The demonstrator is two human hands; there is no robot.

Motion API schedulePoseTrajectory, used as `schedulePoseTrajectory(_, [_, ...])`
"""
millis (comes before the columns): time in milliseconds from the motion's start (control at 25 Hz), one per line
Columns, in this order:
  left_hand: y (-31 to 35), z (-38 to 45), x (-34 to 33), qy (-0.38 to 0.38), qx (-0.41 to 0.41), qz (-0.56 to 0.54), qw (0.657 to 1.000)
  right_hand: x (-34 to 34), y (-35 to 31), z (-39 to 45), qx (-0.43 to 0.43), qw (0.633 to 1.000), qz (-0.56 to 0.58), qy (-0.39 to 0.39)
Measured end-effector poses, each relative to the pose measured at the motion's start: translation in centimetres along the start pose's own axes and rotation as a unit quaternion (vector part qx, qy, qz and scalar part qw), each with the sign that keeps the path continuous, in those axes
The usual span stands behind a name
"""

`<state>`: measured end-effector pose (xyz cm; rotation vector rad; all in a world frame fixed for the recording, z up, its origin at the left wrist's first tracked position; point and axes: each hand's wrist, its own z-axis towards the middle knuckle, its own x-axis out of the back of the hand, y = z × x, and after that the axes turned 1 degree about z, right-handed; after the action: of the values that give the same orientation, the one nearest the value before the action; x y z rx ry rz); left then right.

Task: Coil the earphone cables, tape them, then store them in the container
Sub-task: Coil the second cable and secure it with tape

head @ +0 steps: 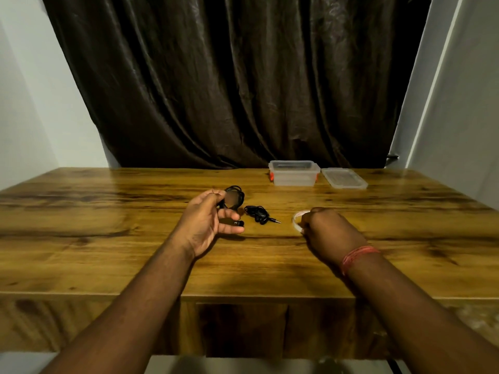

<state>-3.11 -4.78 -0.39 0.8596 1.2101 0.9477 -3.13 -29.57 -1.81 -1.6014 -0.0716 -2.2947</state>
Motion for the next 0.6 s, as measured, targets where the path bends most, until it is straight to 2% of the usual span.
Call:
schedulePoseTrajectory(160, [-0.1,-0.1,0.0,-0.001,0.019,0.026,0.999,0.2,-1.0,0.3,-0.001,0.999,-0.004,0.032])
schedulePoseTrajectory(280, [-0.3,-0.1,0.2,-0.034,0.039,0.029,0.998,0.6,-2.5,1.3,0.052,0.993,0.039,0.101])
schedulePoseTrajectory(360, [-0.5,0.1,0.3,-0.049,0.043,0.039,0.997,0.0,-4.3,2.0,0.066,0.977,0.168,0.112])
schedulePoseTrajectory(480, [-0.9,0.2,0.0,-0.052,0.036,0.078,0.995,-2.1,-7.0,2.3,0.031,0.914,0.397,0.079])
schedulePoseTrajectory(600, [-1.3,-0.1,-0.4,-0.074,0.042,0.137,0.987,-3.4,-7.7,2.4,0.022,0.898,0.436,0.048])
